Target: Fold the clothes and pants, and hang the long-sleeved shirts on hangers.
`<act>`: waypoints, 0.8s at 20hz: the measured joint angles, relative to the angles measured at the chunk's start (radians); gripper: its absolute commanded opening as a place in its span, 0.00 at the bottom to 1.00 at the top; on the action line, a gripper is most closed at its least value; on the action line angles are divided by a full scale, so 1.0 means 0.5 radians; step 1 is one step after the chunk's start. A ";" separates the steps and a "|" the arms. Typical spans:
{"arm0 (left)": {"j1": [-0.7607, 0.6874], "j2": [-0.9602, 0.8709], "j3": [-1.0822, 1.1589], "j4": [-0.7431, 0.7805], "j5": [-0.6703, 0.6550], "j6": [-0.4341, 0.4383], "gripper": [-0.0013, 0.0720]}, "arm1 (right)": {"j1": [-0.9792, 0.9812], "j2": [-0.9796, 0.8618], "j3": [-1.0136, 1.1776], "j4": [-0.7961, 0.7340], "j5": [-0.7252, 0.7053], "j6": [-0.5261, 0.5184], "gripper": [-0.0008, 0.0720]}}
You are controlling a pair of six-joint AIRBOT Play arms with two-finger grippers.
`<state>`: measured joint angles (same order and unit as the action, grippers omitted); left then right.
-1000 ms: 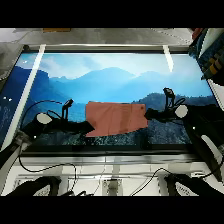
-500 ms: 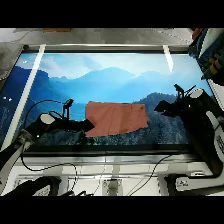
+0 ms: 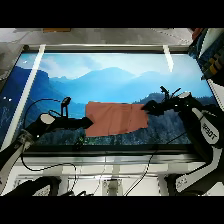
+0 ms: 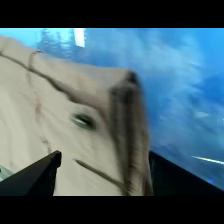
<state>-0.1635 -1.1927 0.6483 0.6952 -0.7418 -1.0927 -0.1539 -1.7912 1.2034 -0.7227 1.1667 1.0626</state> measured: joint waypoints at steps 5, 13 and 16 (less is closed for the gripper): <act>0.000 0.001 0.000 0.000 0.032 0.000 0.97 | 0.214 -0.046 0.001 -0.031 0.008 -0.148 0.14; 0.006 0.091 0.144 0.122 0.037 -0.001 0.97 | 0.288 0.097 0.266 -0.158 0.124 -0.025 0.04; 0.006 0.249 0.307 0.375 0.036 -0.001 0.97 | 0.179 0.317 0.436 -0.399 0.140 0.220 0.04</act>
<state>-0.1604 -1.0683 0.8021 0.8825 -0.7238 -1.0931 -0.0643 -1.6329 1.4212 -0.9222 1.2366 1.1728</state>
